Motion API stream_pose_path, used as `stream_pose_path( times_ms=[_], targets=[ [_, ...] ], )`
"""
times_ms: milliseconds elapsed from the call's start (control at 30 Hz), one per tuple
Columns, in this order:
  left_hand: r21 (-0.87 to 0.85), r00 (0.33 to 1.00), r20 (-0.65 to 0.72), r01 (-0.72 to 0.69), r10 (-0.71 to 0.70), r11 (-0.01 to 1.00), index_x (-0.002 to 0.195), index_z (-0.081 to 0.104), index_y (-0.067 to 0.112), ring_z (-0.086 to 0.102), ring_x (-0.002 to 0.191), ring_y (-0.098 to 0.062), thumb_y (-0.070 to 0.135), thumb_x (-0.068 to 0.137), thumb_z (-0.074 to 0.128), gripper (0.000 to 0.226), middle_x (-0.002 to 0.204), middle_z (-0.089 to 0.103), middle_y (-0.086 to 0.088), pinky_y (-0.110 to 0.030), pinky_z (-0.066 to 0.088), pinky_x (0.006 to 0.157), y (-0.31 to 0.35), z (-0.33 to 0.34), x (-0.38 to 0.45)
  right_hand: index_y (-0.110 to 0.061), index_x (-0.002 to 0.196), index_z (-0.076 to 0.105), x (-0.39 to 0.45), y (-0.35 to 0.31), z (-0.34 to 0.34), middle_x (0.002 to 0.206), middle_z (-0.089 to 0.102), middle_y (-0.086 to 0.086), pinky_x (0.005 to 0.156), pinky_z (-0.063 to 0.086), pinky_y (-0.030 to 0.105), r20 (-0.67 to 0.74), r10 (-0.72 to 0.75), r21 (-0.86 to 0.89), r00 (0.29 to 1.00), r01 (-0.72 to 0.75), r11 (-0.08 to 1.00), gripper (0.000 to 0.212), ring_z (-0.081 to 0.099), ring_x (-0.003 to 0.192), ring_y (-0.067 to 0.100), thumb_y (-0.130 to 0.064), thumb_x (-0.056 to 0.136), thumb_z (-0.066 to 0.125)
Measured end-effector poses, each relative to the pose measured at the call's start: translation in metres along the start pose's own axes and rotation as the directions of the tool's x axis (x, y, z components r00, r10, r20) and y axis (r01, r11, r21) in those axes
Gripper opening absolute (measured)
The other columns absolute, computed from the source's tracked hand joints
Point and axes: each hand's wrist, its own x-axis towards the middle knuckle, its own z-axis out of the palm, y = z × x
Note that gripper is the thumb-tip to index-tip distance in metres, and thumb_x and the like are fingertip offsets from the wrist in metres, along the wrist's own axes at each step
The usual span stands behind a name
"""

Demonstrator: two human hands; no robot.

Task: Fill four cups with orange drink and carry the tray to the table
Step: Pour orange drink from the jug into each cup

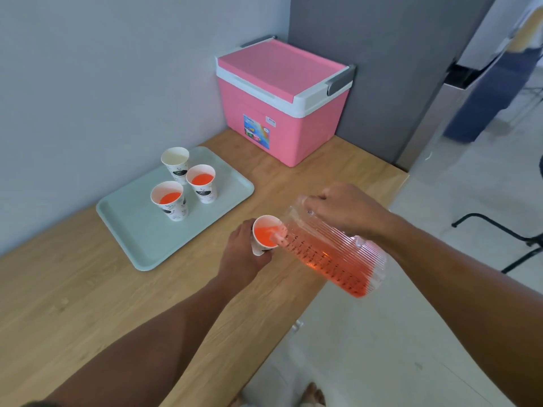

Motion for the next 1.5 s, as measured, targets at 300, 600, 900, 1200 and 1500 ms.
stream_pose_path(
  times_ms=[300, 600, 900, 1200, 1500],
  targets=[
    [-0.018, 0.996, 0.078, 0.032, -0.03, 0.999, 0.126, 0.053, 0.029, 0.059, 0.106, -0.015, 0.034, 0.07, 0.086, 0.066, 0.119, 0.063, 0.011, -0.043, 0.053, 0.087, 0.014, 0.024, 0.007, -0.014, 0.071, 0.056, -0.013, 0.029, -0.009, 0.065, 0.05, 0.002, 0.055, 0.038, 0.033, 0.003, 0.049, 0.035, 0.999, -0.049, 0.998, 0.04, 0.043, 0.055, 0.015, -0.043, 0.099, 0.052],
    [-0.149, 0.99, 0.029, 0.144, -0.141, 0.978, 0.127, 0.054, 0.025, 0.064, 0.101, -0.008, 0.032, 0.069, 0.09, 0.069, 0.114, 0.066, 0.014, -0.021, 0.052, 0.079, 0.024, 0.027, 0.004, -0.017, 0.066, 0.048, -0.014, 0.051, -0.004, 0.05, 0.036, -0.005, 0.042, 0.026, 0.023, 0.078, 0.19, 0.407, 0.979, -0.205, 0.89, 0.038, 0.027, 0.04, 0.012, -0.033, 0.098, 0.059],
    [-0.206, 0.975, 0.007, 0.219, -0.223, 0.954, 0.126, 0.054, 0.025, 0.065, 0.095, -0.005, 0.042, 0.069, 0.09, 0.07, 0.109, 0.066, 0.014, -0.017, 0.05, 0.072, 0.029, 0.01, 0.01, -0.022, 0.057, 0.041, -0.011, 0.04, 0.003, 0.051, 0.031, -0.003, 0.043, 0.022, 0.024, 0.149, 0.221, 0.602, 0.964, -0.266, 0.752, 0.045, 0.022, 0.041, 0.013, -0.035, 0.096, 0.062],
    [-0.231, 0.95, -0.086, 0.274, -0.3, 0.934, 0.12, 0.054, 0.03, 0.065, 0.093, -0.001, 0.043, 0.071, 0.089, 0.062, 0.108, 0.067, 0.017, -0.017, 0.051, 0.074, 0.02, -0.025, 0.009, -0.023, 0.055, 0.037, -0.001, 0.032, 0.022, 0.051, 0.029, -0.001, 0.045, 0.023, 0.026, 0.041, 0.043, 0.719, 0.998, -0.06, 0.692, 0.051, 0.022, 0.044, 0.016, -0.03, 0.102, 0.057],
    [-0.225, 0.869, -0.231, 0.39, -0.438, 0.893, 0.12, 0.053, 0.022, 0.064, 0.095, -0.001, 0.035, 0.07, 0.091, 0.064, 0.106, 0.063, 0.02, -0.018, 0.05, 0.075, -0.039, -0.092, -0.028, -0.024, 0.048, 0.036, 0.012, 0.011, 0.04, 0.049, 0.026, 0.0, 0.042, 0.025, 0.024, -0.095, -0.096, 0.785, 0.991, 0.134, 0.605, 0.061, 0.022, 0.043, 0.016, -0.027, 0.107, 0.054]
  ],
)
